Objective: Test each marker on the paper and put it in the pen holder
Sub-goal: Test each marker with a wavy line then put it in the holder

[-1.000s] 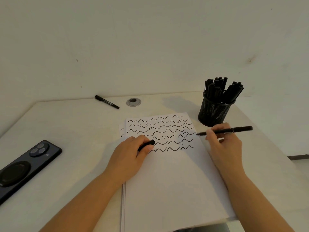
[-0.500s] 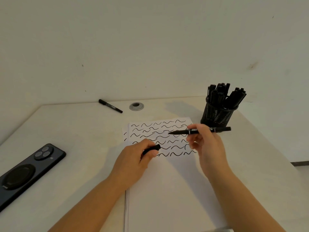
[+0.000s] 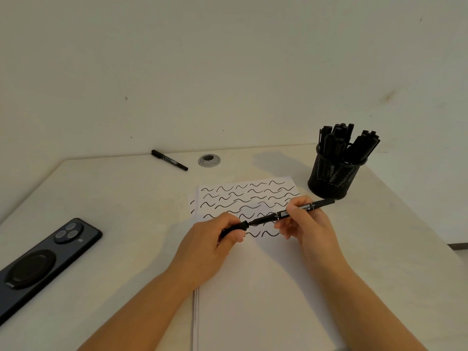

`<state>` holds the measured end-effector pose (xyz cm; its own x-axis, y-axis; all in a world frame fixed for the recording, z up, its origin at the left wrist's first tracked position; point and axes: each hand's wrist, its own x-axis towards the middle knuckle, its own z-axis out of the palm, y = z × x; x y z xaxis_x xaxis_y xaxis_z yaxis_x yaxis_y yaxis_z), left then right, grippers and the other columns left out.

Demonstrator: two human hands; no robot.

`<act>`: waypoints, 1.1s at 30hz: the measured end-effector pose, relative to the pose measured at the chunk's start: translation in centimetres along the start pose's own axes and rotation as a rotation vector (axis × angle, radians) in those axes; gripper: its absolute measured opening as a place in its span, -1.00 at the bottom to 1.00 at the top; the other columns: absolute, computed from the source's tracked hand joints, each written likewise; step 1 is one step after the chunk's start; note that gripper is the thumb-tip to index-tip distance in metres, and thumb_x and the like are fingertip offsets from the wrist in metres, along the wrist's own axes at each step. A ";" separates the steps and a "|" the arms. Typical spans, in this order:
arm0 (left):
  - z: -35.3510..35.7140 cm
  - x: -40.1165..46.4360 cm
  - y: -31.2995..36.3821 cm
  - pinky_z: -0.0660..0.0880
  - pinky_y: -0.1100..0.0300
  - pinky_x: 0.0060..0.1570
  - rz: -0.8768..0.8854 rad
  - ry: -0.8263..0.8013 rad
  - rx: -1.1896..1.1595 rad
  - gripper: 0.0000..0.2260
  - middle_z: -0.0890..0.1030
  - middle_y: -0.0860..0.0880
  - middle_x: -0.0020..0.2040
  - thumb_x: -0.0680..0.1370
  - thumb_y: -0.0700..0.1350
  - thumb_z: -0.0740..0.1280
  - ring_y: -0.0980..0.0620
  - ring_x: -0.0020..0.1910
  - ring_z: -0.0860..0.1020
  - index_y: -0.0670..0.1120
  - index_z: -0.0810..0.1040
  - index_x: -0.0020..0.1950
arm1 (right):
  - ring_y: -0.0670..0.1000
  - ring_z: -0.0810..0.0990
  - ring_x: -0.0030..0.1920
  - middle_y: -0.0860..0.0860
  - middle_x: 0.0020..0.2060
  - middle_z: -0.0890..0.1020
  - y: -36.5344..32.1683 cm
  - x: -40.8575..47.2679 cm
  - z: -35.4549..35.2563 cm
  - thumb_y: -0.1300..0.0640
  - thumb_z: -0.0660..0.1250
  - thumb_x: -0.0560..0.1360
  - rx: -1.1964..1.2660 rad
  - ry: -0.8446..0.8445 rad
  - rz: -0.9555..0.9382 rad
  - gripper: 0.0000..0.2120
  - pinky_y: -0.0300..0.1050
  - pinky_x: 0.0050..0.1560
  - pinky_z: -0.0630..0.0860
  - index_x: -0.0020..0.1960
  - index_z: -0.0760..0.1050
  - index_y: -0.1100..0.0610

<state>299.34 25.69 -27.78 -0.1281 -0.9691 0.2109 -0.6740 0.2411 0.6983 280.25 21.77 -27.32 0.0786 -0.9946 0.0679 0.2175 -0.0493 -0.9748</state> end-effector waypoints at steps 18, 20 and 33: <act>0.7 -0.5 1.0 0.14 0.36 -0.50 0.081 0.124 -0.171 -0.86 0.35 0.12 -0.53 0.49 0.08 0.17 0.13 -0.53 0.25 0.25 0.40 -0.27 | -0.05 0.47 -0.47 0.03 -0.50 0.57 -0.3 -1.0 0.9 0.30 0.33 0.40 -0.037 -0.274 -0.069 -0.93 -0.30 -0.44 0.39 -0.25 0.46 0.22; 0.7 -0.5 1.0 0.13 0.35 -0.50 0.080 0.132 -0.184 -0.84 0.34 0.11 -0.54 0.48 0.16 0.14 0.12 -0.54 0.23 0.22 0.39 -0.29 | -0.07 0.45 -0.51 0.03 -0.52 0.56 -0.4 -1.1 0.9 0.35 0.30 0.43 -0.037 -0.277 -0.075 -0.90 -0.35 -0.47 0.35 -0.24 0.43 0.24; 0.7 -0.3 1.5 0.16 0.36 -0.48 0.089 0.101 -0.194 -0.88 0.40 0.14 -0.50 0.51 0.06 0.16 0.14 -0.53 0.27 0.14 0.38 -0.23 | -0.05 0.44 -0.48 0.02 -0.50 0.55 -0.3 -0.9 0.9 0.21 0.38 0.36 0.045 -0.288 -0.026 -0.93 -0.28 -0.47 0.36 -0.26 0.49 0.11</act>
<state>297.83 26.32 -27.27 -0.1008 -0.9355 0.3387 -0.5095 0.3409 0.7900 280.95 22.75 -26.89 0.3438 -0.9259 0.1565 0.2653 -0.0641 -0.9620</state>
